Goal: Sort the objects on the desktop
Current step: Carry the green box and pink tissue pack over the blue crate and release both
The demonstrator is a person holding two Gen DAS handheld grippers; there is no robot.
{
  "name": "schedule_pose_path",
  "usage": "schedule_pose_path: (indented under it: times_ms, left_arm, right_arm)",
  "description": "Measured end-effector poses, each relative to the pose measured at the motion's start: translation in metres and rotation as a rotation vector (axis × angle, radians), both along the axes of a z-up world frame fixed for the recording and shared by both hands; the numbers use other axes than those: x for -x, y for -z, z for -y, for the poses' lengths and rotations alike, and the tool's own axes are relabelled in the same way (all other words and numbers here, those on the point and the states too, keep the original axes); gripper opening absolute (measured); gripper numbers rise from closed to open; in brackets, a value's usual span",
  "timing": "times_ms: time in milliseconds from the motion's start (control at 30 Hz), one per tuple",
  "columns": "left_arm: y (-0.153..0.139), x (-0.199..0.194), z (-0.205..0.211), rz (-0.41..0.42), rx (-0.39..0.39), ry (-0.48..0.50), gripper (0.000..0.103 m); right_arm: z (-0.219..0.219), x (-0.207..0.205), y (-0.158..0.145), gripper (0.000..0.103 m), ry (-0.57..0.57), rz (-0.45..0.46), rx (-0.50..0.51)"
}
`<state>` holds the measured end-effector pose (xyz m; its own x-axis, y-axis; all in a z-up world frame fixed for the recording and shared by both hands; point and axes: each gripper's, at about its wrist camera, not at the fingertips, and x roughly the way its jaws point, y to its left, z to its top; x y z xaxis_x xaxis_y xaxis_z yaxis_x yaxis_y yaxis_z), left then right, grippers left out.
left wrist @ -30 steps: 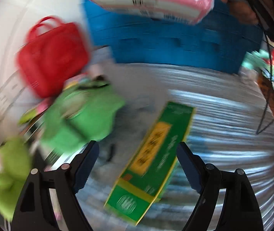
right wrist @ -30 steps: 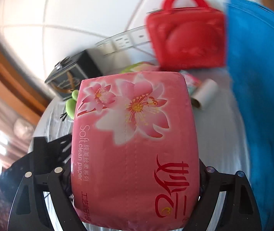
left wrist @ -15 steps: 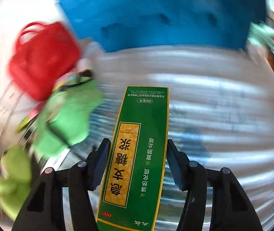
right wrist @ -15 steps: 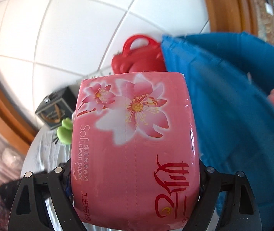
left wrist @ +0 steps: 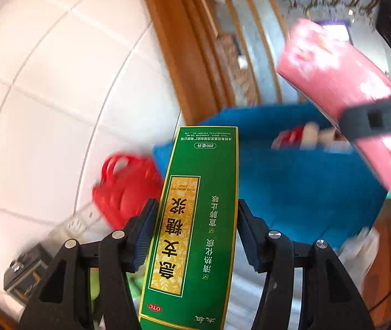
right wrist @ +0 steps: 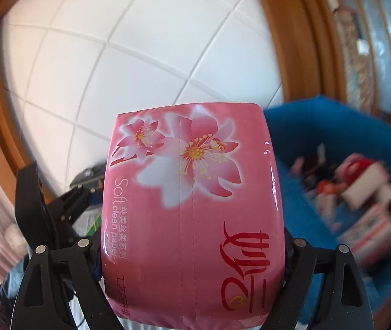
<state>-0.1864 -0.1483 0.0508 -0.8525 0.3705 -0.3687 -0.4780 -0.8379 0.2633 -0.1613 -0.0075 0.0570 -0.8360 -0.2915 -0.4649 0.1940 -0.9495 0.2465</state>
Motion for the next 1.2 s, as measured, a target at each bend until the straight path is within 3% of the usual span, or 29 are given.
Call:
schedule_pose_path:
  times_ms: [133,267,467,600,733,933,1200]
  left_arm:
    - [-0.035,-0.001,-0.058,-0.002,-0.037,0.046,0.055]
    - [-0.054,0.014,-0.124,-0.002,-0.034,0.018,0.055]
    - [-0.067,0.05,-0.204,0.01,-0.014,-0.043,0.057]
    - [-0.07,0.081,-0.239,0.053,0.007,-0.101,0.059]
    - [-0.083,0.109,-0.258,0.058,0.008,-0.185,0.06]
    - [-0.095,0.123,-0.27,0.03,-0.015,-0.283,0.069]
    - [-0.082,0.103,-0.261,0.013,-0.016,-0.296,0.069]
  right_arm:
    - [-0.061,-0.037,-0.038,0.088,0.115,-0.082,-0.028]
    - [-0.124,-0.036,-0.06,0.088,0.21,-0.098,-0.068]
    - [-0.209,0.014,-0.059,0.088,0.236,-0.018,-0.028]
    - [-0.257,0.052,-0.048,0.089,0.23,0.059,0.018]
    - [-0.298,0.098,-0.043,0.097,0.225,0.145,0.088]
    - [-0.32,0.128,-0.049,0.1,0.195,0.138,0.139]
    - [-0.292,0.091,-0.05,0.102,0.102,0.095,0.106]
